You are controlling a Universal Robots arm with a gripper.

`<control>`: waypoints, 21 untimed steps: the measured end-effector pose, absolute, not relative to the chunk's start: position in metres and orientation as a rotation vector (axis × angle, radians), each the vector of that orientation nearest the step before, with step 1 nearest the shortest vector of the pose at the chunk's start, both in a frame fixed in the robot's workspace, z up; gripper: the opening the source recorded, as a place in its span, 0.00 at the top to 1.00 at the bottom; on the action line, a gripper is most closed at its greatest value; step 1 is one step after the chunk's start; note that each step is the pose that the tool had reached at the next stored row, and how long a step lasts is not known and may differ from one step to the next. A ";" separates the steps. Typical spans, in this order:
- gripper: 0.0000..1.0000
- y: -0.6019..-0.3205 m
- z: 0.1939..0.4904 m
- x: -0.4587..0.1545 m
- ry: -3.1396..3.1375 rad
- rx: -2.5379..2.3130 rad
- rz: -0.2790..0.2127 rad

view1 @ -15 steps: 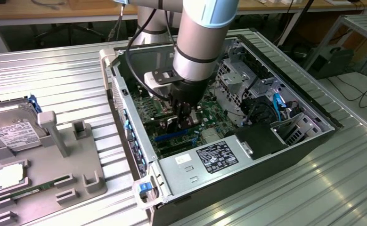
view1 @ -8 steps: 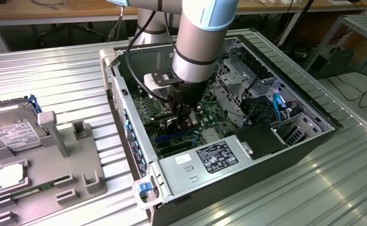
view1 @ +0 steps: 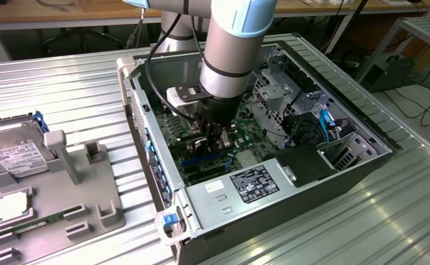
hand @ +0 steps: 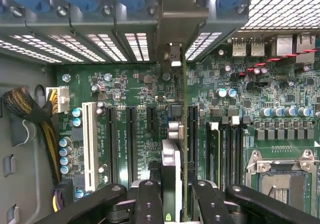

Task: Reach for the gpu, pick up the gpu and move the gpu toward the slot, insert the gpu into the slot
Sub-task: 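Insert the gpu into the slot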

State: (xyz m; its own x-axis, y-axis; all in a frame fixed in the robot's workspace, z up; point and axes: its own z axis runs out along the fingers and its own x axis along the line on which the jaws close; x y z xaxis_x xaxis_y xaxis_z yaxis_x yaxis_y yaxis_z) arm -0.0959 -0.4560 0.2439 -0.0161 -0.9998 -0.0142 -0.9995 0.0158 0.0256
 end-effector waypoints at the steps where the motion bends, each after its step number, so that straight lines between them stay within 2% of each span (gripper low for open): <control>1: 0.72 -0.456 0.244 -0.096 -2.233 2.198 -0.045; 17: 0.72 -0.456 0.244 -0.095 -2.230 2.195 -0.051; 21: 0.72 -0.456 0.243 -0.095 -2.219 2.184 -0.074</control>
State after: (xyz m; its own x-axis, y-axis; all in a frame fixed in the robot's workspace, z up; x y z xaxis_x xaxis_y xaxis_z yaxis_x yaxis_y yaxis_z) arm -0.0946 -0.4560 0.2433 -0.0160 -0.9998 -0.0139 -0.9985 0.0153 0.0527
